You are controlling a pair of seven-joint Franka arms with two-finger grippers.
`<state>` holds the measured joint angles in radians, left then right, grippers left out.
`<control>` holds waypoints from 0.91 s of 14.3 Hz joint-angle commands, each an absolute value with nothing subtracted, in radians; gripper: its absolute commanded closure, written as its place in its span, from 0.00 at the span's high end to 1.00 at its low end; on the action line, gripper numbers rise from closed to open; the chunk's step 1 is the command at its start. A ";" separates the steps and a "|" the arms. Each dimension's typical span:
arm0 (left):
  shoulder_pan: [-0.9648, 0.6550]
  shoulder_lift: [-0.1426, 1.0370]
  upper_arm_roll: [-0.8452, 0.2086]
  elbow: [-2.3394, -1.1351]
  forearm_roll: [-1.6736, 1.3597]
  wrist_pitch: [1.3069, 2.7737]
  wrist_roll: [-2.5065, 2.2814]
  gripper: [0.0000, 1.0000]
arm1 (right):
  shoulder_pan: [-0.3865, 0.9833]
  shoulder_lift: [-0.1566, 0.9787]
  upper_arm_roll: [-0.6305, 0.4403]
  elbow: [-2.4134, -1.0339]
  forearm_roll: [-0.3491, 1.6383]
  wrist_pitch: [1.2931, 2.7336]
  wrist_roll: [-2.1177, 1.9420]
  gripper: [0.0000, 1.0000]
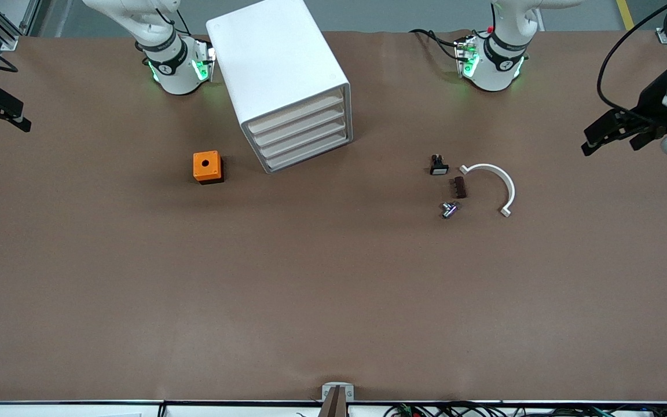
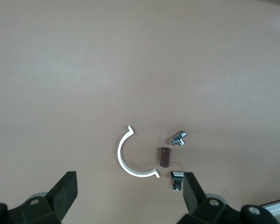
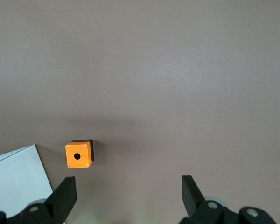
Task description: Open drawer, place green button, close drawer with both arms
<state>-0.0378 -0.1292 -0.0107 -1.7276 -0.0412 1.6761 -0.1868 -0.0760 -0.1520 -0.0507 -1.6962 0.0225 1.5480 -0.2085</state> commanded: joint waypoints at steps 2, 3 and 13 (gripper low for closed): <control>-0.026 -0.147 -0.009 -1.736 -0.020 1.651 -0.170 1.00 | -0.084 -0.175 -0.044 -1.712 0.021 1.555 -0.209 1.00; -0.026 -0.146 -0.009 -1.736 -0.018 1.651 -0.170 1.00 | -0.084 -0.173 -0.044 -1.712 0.021 1.555 -0.209 1.00; -0.026 -0.146 -0.009 -1.724 0.000 1.617 -0.097 1.00 | -0.083 -0.173 -0.044 -1.712 0.017 1.552 -0.210 1.00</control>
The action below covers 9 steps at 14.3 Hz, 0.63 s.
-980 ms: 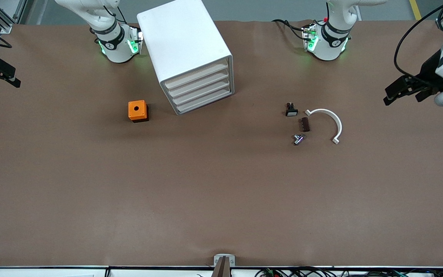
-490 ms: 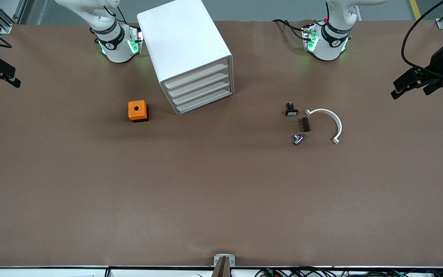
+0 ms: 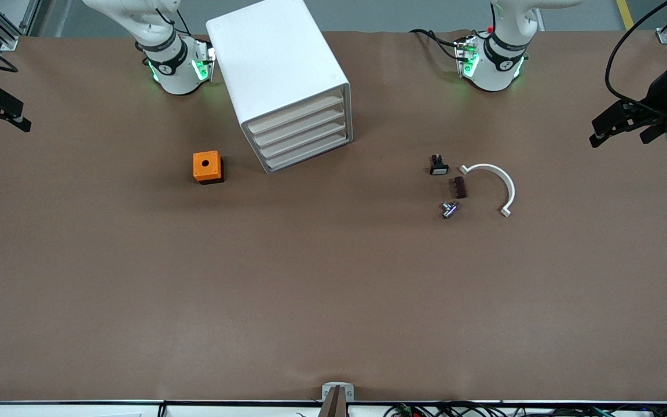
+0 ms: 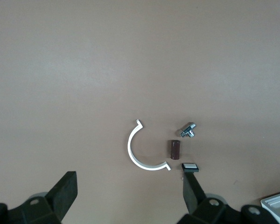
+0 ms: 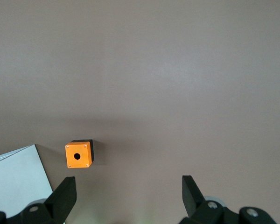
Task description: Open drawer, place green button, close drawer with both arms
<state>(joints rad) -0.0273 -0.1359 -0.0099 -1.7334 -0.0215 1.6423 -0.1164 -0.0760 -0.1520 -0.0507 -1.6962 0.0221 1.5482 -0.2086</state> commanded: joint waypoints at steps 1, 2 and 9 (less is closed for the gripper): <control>-0.026 -0.146 -0.009 -1.721 0.002 1.615 -0.086 1.00 | -0.083 -0.173 -0.044 -1.712 0.017 1.551 -0.210 1.00; -0.026 -0.146 -0.012 -1.721 0.002 1.615 -0.086 1.00 | -0.083 -0.173 -0.044 -1.712 0.017 1.551 -0.210 1.00; -0.023 -0.135 -0.026 -1.687 0.002 1.597 -0.084 1.00 | -0.081 -0.173 -0.043 -1.712 0.017 1.549 -0.210 1.00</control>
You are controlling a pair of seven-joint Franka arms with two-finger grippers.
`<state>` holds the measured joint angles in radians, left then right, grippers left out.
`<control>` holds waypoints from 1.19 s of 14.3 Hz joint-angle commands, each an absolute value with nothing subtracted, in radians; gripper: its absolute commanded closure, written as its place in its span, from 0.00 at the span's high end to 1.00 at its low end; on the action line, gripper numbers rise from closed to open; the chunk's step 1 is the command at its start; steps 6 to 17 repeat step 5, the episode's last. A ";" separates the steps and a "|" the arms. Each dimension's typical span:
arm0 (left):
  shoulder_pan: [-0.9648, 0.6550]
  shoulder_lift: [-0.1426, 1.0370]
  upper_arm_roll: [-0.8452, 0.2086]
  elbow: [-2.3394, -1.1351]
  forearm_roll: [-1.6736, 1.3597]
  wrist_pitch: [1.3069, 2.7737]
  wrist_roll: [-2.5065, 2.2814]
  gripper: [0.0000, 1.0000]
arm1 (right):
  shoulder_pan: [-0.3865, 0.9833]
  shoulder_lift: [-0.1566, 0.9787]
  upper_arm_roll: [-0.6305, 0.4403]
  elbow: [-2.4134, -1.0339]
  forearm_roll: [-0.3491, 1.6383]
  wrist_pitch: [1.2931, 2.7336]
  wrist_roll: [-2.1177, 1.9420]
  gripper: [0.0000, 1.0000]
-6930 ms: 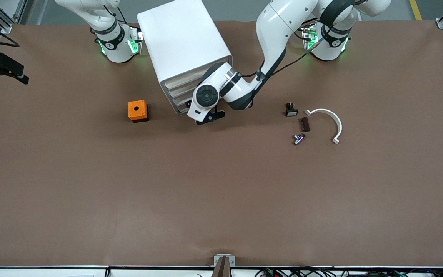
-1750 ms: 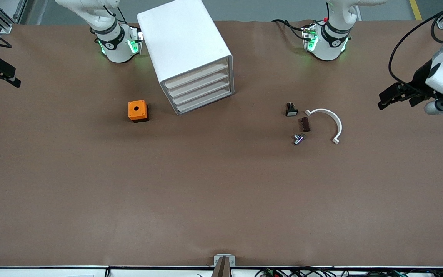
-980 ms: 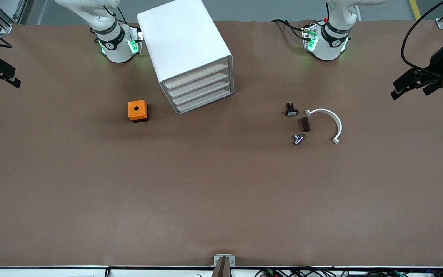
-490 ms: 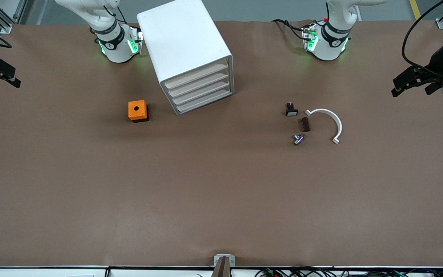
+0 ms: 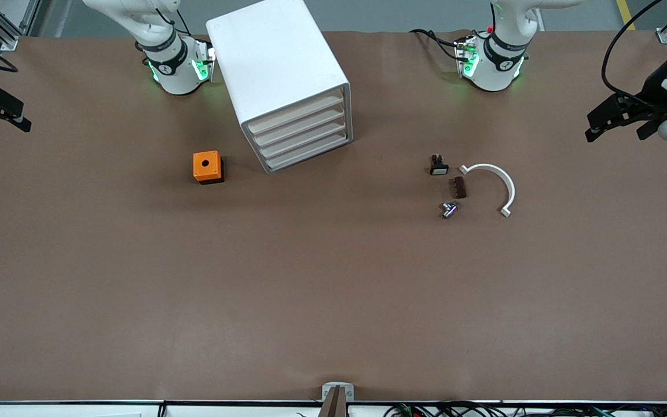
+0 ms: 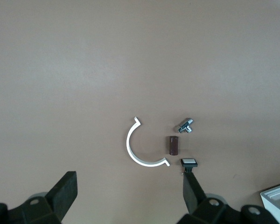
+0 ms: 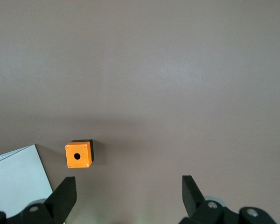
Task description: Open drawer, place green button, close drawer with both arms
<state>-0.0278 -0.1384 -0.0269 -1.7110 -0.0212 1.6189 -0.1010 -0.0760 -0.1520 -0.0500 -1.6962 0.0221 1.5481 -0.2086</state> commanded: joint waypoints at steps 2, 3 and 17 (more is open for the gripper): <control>-0.023 -0.124 -0.023 -1.687 0.002 1.595 -0.084 1.00 | -0.078 -0.173 -0.041 -1.713 -0.024 1.548 -0.209 1.00; -0.023 -0.123 -0.023 -1.689 0.002 1.594 -0.086 1.00 | -0.075 -0.173 -0.037 -1.713 -0.047 1.549 -0.209 1.00; -0.023 -0.124 -0.021 -1.689 0.002 1.592 -0.086 1.00 | -0.069 -0.173 -0.038 -1.715 -0.049 1.548 -0.204 1.00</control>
